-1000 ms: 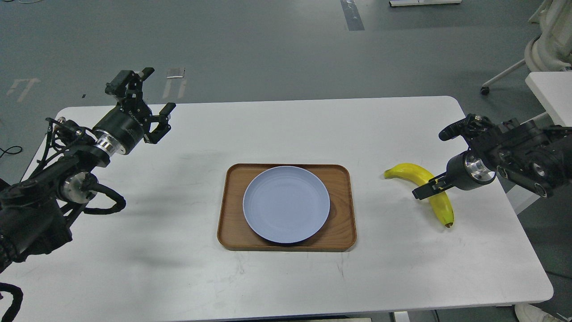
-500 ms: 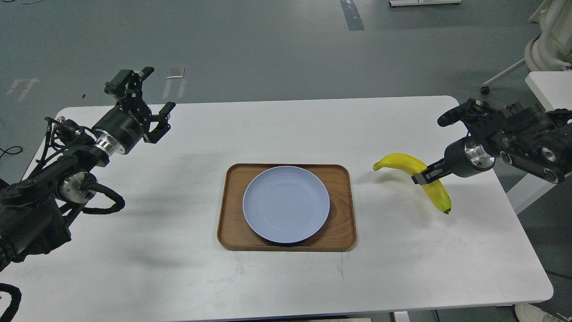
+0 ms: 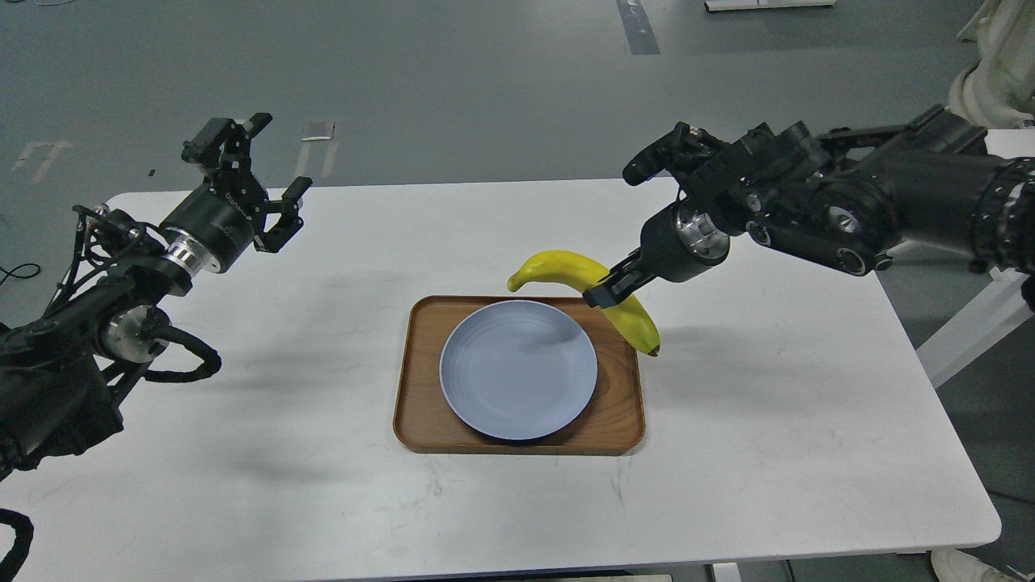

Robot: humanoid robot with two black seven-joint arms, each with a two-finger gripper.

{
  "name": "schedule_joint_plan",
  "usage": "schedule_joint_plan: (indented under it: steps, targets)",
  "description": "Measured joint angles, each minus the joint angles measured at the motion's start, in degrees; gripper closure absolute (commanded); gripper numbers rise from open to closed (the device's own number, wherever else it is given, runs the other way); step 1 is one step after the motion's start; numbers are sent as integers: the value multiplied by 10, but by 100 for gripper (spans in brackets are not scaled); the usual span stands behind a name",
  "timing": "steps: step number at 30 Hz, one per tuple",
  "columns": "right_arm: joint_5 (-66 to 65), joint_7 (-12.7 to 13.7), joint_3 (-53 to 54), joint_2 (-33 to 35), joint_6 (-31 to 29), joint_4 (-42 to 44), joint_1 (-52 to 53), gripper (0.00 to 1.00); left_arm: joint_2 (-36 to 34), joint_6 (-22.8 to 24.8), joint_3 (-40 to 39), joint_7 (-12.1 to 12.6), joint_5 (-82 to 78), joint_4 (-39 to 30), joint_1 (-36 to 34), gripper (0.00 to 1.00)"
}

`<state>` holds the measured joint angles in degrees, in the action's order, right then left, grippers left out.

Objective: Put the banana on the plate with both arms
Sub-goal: 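Lift the banana with the right gripper and lower it onto the plate, then release the banana and retract the right gripper away from the tray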

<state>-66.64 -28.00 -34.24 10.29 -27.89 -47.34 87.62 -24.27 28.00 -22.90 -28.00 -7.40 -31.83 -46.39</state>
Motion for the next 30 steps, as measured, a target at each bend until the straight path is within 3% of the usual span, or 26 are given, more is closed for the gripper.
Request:
schedule_joint_plan:
  steps: [8,17,20,22,23,27,29,30]
  targets:
    - [10,0,-6,-84,-1,40,-29,93,-2,0,0,0,0,0,0,3]
    - [25,0,-6,-103,-1,63,-50,90,-8,0,0,0,0,-1,0,3]
    - [30,0,-7,-103,-1,69,-54,76,-8,0,0,0,0,-1,0,3]
    - [31,0,-7,-103,-1,79,-58,62,-8,0,0,0,0,-1,0,3]
    - [31,0,-7,-103,-1,83,-61,51,-8,0,0,0,0,-1,0,3]
    - [32,0,-7,-103,1,89,-69,45,-8,0,0,0,0,-1,0,2]
    - [32,0,-7,-103,1,90,-71,33,-8,0,0,0,0,-1,0,2]
    - [33,0,-7,-103,2,90,-72,33,-9,0,0,0,0,-1,0,2]
